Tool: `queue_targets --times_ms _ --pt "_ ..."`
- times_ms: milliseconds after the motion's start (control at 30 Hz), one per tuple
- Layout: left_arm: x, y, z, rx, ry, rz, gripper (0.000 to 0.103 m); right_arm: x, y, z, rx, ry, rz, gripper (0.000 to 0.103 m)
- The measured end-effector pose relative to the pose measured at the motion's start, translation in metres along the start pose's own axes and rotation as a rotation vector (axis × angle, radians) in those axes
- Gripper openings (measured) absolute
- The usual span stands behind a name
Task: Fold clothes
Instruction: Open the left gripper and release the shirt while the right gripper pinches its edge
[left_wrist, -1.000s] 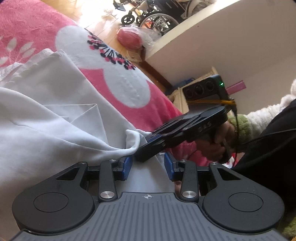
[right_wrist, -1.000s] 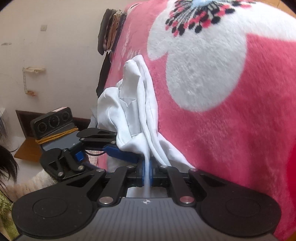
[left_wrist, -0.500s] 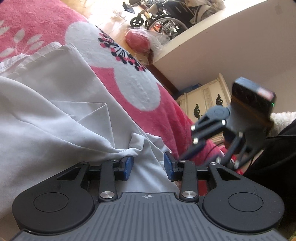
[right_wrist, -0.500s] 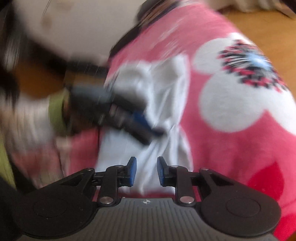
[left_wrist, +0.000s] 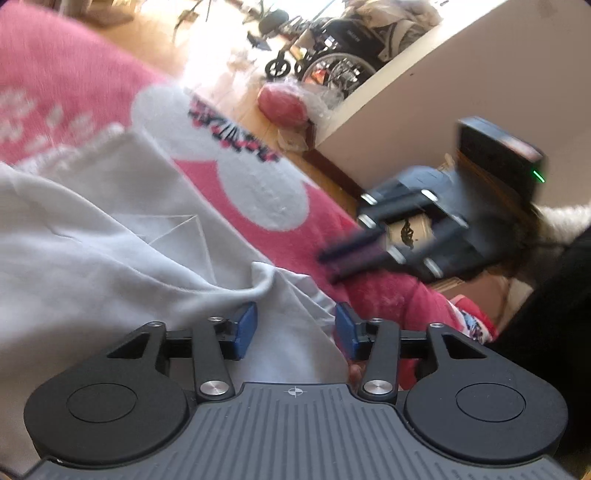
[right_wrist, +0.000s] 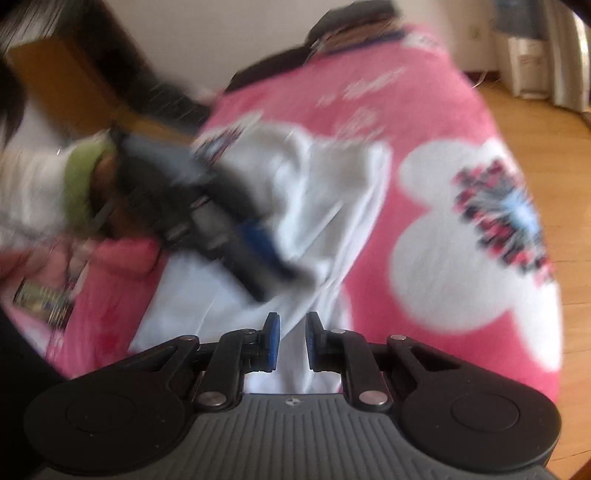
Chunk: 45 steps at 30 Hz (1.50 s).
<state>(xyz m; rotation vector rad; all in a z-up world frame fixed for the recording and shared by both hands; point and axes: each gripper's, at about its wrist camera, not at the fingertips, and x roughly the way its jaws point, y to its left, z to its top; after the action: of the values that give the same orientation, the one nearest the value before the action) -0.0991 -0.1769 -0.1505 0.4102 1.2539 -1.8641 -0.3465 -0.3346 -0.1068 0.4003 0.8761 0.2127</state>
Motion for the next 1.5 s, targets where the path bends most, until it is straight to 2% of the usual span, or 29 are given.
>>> queue_targets --times_ms 67,167,233,267,300,333,367,467,567,600,667,700,733,767,933,1100,1200,1267,1333,1467,1500 --pt "-0.016 -0.014 -0.010 0.029 -0.016 0.006 0.048 -0.003 -0.005 0.008 0.011 -0.037 0.002 0.016" --pt "-0.035 -0.031 -0.034 0.019 -0.042 0.023 0.048 0.006 0.003 0.025 -0.044 -0.077 0.037 0.017" --pt "-0.041 -0.037 -0.056 -0.016 -0.066 0.063 0.048 0.019 0.015 0.035 -0.092 -0.095 0.051 0.018" --pt "-0.043 -0.040 -0.066 -0.035 -0.081 0.088 0.048 0.026 0.020 0.041 -0.104 -0.101 0.052 0.020" --pt "-0.042 -0.042 -0.078 -0.063 -0.100 0.119 0.048 0.034 0.025 0.046 -0.108 -0.104 0.051 0.032" --pt "-0.041 -0.044 -0.089 -0.091 -0.119 0.149 0.048 0.042 0.028 0.052 -0.097 -0.102 0.045 0.052" --pt "-0.039 -0.045 -0.095 -0.120 -0.137 0.169 0.048 0.049 0.027 0.058 -0.069 -0.096 0.040 0.056" --pt "-0.030 -0.043 -0.119 -0.193 -0.197 0.200 0.048 0.066 0.016 0.071 0.044 -0.084 0.049 0.057" --pt "-0.023 -0.042 -0.134 -0.197 -0.228 0.245 0.048 0.084 -0.001 0.078 0.167 -0.073 0.055 0.057" --pt "-0.022 -0.042 -0.137 -0.195 -0.234 0.246 0.048 0.090 -0.005 0.080 0.193 -0.076 0.059 0.056" --pt "-0.021 -0.044 -0.141 -0.181 -0.242 0.254 0.047 0.102 -0.011 0.084 0.234 -0.083 0.088 0.049" --pt "-0.020 -0.044 -0.141 -0.172 -0.241 0.256 0.047 0.105 -0.011 0.085 0.249 -0.086 0.106 0.036" --pt "-0.020 -0.045 -0.141 -0.163 -0.239 0.257 0.047 0.107 -0.010 0.085 0.250 -0.092 0.117 0.012" --pt "-0.020 -0.047 -0.141 -0.151 -0.236 0.257 0.047 0.105 -0.008 0.085 0.246 -0.102 0.109 0.004" --pt "-0.025 -0.050 -0.151 -0.129 -0.236 0.229 0.047 0.067 0.002 0.074 0.219 -0.225 0.029 0.002" --pt "-0.028 -0.044 -0.157 -0.154 -0.253 0.207 0.048 0.064 -0.005 0.056 0.227 -0.228 -0.095 0.002" --pt "-0.032 -0.044 -0.159 -0.165 -0.264 0.200 0.048 0.057 -0.007 0.055 0.245 -0.267 -0.113 0.002" --pt "-0.031 -0.041 -0.159 -0.181 -0.267 0.198 0.048 0.053 -0.002 0.058 0.203 -0.291 -0.133 0.002" --pt "-0.030 -0.038 -0.160 -0.193 -0.271 0.196 0.048 0.059 0.002 0.060 0.146 -0.275 -0.183 0.002" --pt "-0.028 -0.033 -0.162 -0.213 -0.285 0.190 0.048 0.095 -0.009 0.057 0.077 -0.168 -0.294 0.002" --pt "-0.029 -0.033 -0.162 -0.218 -0.287 0.187 0.048 0.095 -0.008 0.057 0.065 -0.164 -0.317 0.002"
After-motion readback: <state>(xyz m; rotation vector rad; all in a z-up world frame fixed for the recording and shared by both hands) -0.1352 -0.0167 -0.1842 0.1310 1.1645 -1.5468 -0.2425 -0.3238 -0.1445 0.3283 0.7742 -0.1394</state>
